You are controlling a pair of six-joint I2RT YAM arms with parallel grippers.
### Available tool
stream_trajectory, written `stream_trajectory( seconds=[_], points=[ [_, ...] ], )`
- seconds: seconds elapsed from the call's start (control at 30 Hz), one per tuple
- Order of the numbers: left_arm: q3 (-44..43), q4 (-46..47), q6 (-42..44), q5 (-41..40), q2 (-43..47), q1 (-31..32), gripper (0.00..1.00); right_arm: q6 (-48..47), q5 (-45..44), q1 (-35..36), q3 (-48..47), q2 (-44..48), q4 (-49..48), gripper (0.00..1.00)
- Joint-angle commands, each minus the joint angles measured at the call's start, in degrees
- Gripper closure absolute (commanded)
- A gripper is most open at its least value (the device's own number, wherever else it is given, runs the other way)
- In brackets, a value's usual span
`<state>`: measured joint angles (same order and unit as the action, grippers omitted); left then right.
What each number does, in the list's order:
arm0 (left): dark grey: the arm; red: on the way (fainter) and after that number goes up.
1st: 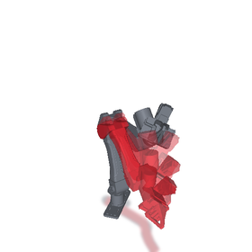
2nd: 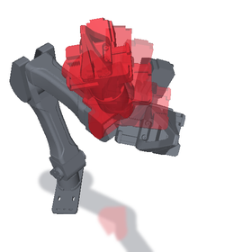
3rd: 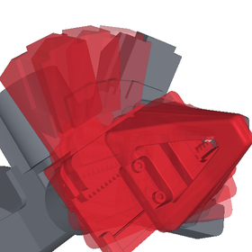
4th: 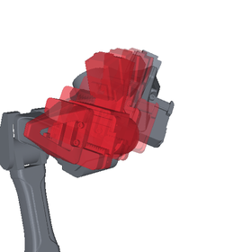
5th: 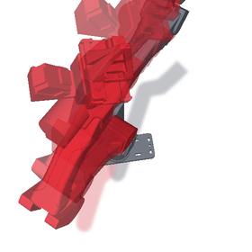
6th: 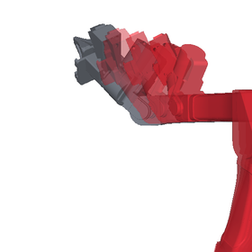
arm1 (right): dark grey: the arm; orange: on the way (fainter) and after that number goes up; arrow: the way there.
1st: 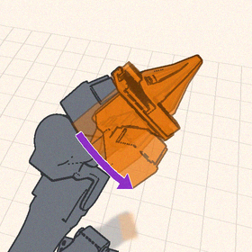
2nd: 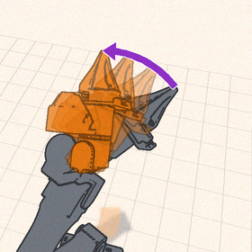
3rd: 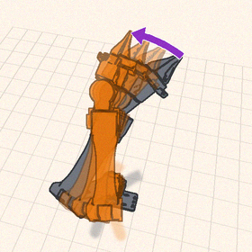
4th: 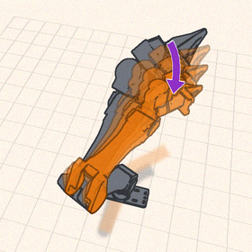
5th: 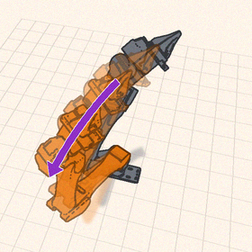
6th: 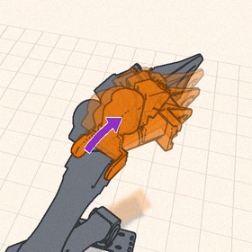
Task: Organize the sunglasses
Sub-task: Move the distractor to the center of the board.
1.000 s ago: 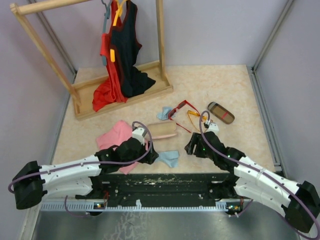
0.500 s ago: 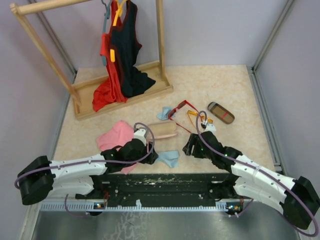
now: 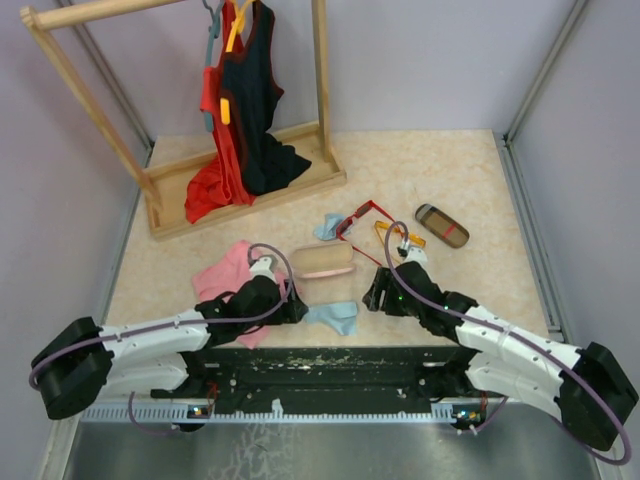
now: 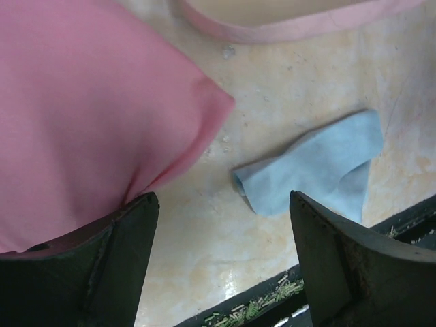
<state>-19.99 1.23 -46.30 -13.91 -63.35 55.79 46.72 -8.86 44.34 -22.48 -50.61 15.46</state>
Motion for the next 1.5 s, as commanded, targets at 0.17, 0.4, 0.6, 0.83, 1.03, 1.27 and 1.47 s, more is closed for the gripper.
stream_trajectory(
  seconds=[0.17, 0.4, 0.6, 0.83, 1.03, 1.27, 1.47],
  points=[
    [1.37, -15.85, -4.02, -7.96, 5.78, -11.08, 0.09, -1.1, 0.81, -0.48, -1.2, -2.64, -4.31, 0.37],
    [-0.46, -8.49, 6.56, -2.77, 13.01, -12.54, 0.05, -1.37, 0.22, -0.48, -1.34, -2.37, -4.8, 0.37],
    [-3.05, -4.48, 12.62, 5.89, 12.24, -11.27, 0.08, -0.12, -0.5, -0.56, -1.42, -0.76, -3.83, 0.37],
    [-5.38, -3.73, 11.34, 1.07, 6.47, 0.35, 0.14, 1.82, -0.92, -0.83, -0.36, -0.28, -2.81, 0.37],
    [-6.22, 0.66, 9.97, 1.67, -0.71, 2.83, 0.23, 2.71, 0.99, -0.83, 0.16, -0.17, -2.89, 0.38],
    [-7.35, 1.64, 8.76, 3.69, -5.32, 3.19, 0.23, 1.53, 3.28, -0.83, -0.33, -0.51, -0.81, 0.38],
    [-6.93, 2.11, 6.8, 3.63, -9.81, 5.14, 0.19, 1.32, 3.69, -0.83, 0.04, -1.56, -1.86, 0.38]
  ],
)
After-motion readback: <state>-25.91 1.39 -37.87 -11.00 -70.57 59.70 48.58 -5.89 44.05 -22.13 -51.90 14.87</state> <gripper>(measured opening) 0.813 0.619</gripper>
